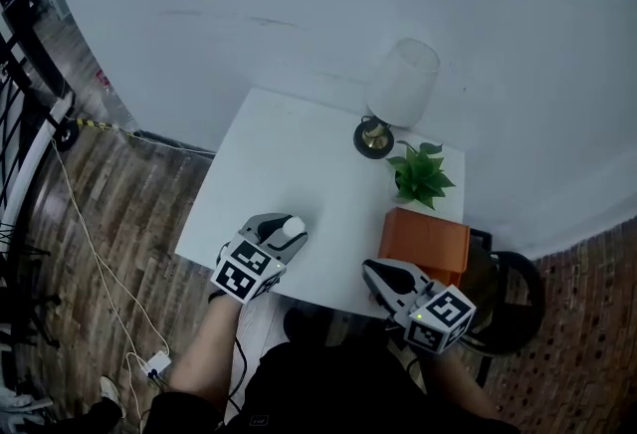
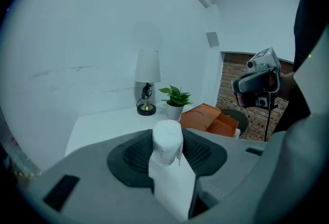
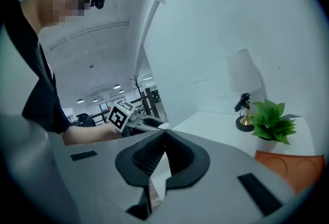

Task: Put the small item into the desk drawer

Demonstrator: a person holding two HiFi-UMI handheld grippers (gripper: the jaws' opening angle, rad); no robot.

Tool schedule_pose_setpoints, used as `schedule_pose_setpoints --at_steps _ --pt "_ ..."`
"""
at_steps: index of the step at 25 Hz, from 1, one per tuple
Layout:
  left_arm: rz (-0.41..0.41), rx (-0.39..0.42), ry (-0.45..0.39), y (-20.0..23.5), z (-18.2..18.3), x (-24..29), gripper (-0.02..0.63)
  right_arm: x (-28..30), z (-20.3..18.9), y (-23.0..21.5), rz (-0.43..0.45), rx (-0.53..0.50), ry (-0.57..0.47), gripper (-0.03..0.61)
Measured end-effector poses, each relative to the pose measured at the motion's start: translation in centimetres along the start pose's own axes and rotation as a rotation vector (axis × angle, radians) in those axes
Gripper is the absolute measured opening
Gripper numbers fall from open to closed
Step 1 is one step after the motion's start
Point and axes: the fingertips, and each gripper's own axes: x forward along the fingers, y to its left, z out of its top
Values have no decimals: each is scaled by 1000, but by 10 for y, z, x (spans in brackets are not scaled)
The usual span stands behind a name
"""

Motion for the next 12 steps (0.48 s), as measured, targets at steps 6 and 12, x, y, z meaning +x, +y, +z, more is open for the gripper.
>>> schedule_pose_setpoints --at_steps 6,12 --pt "17 2 -3 -36 30 9 178 -53 -6 -33 -55 29 -25 3" --pt "28 4 -4 -78 61 27 178 -108 -5 -76 -89 51 -64 3"
